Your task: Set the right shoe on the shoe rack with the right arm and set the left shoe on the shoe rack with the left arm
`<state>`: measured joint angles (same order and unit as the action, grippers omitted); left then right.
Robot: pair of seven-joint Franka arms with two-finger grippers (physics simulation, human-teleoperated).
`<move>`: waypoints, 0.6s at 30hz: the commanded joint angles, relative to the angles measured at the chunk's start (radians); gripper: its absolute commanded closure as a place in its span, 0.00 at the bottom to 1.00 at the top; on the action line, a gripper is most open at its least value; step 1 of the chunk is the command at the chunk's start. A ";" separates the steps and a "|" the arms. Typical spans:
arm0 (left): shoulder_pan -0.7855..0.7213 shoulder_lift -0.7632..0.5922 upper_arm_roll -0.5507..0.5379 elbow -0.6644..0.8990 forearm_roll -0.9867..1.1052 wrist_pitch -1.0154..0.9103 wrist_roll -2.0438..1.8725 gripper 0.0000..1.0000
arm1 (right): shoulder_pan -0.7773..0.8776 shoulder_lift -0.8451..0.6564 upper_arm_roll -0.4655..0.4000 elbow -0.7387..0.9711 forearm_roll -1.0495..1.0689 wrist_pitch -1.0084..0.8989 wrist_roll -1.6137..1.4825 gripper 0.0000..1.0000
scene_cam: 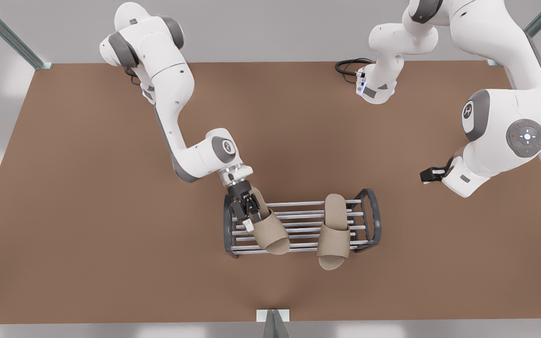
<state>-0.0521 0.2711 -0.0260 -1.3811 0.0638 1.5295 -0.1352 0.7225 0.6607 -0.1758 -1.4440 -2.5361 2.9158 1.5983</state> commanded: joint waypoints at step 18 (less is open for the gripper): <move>0.000 -0.003 0.000 0.002 -0.001 -0.002 -0.156 0.00 | -0.179 -0.400 0.249 -0.182 0.341 -0.049 -0.012 0.15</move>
<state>-0.0528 0.2684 -0.0261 -1.3796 0.0628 1.5285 -0.2340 0.5620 0.2768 0.0590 -1.6218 -2.3116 2.9016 1.5962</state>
